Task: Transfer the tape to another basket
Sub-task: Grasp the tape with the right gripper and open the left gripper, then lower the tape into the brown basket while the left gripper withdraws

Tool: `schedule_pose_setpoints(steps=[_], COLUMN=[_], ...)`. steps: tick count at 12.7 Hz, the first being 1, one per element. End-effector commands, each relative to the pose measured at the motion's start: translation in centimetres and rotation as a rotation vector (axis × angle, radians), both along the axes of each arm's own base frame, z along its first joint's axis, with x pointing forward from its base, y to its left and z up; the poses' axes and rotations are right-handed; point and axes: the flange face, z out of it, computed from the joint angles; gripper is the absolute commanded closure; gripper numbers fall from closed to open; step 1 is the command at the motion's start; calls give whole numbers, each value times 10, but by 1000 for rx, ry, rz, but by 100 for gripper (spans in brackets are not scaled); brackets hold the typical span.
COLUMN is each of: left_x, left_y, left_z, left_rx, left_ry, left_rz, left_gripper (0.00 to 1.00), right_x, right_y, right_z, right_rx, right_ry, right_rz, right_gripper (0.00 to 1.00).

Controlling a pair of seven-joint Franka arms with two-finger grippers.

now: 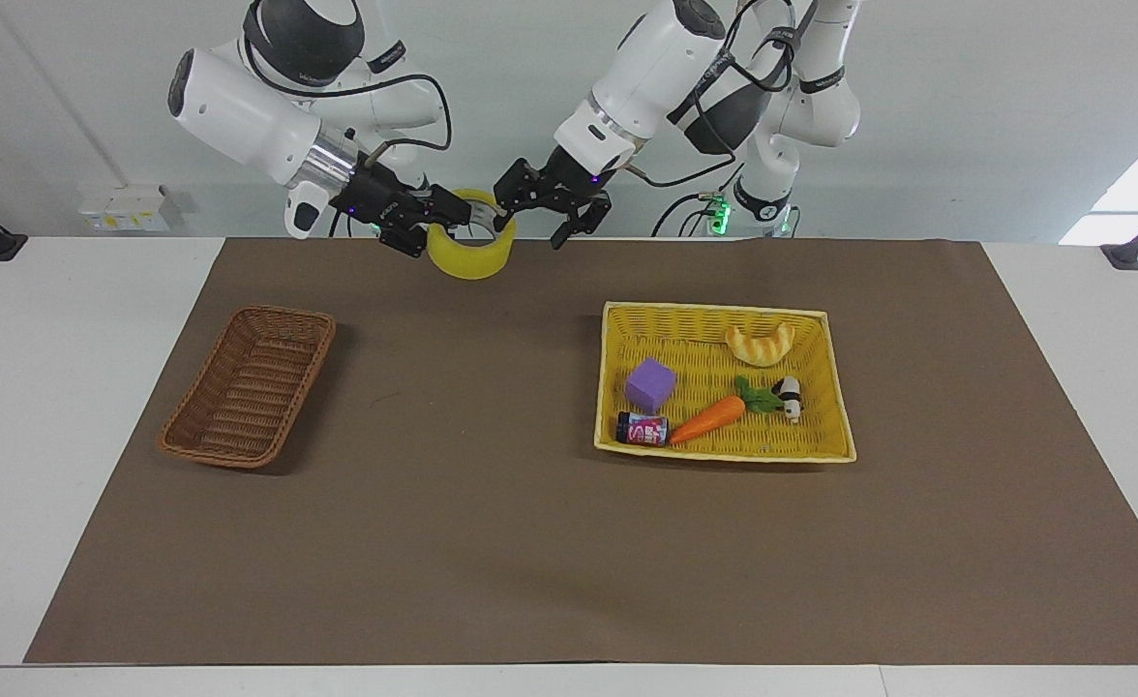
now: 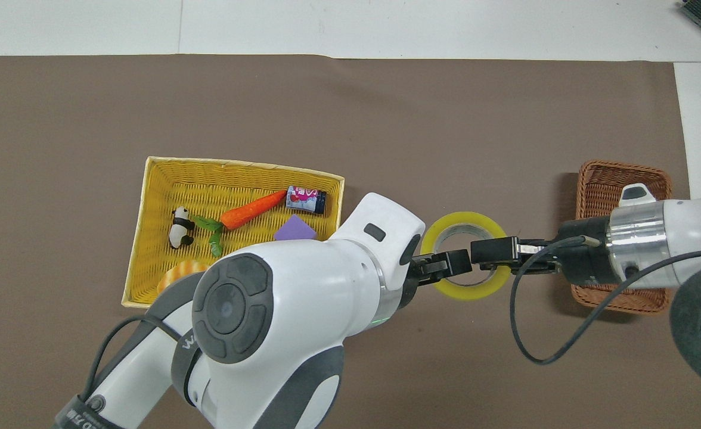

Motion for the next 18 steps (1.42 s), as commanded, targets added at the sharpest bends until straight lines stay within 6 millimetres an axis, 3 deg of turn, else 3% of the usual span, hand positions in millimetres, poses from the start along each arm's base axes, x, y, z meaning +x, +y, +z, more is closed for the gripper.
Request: schedule_pose_setpoints(steps=[1, 2, 4, 10, 11, 14, 18], left_x=[28, 37, 40, 37, 38, 50, 74], left_y=[60, 71, 74, 74, 77, 98, 152], left_z=[10, 11, 12, 15, 14, 7, -12], left_rx=[-19, -55, -86, -249, -241, -185, 117], left_ry=[88, 119, 138, 172, 176, 191, 88], left_rz=[94, 132, 158, 265, 260, 250, 203], left_gripper=[0, 0, 0, 0, 0, 0, 0], right_x=[0, 0, 6, 8, 7, 0, 21], right_y=[-49, -63, -98, -106, -112, -156, -235], right_z=[10, 11, 15, 16, 16, 5, -74], right_rx=[12, 15, 16, 2, -20, -134, -152], right_ry=[-19, -25, -26, -21, -19, -62, -116], right_rz=[-29, -41, -56, -52, -53, -7, 54], right_gripper=[100, 100, 100, 100, 100, 100, 100])
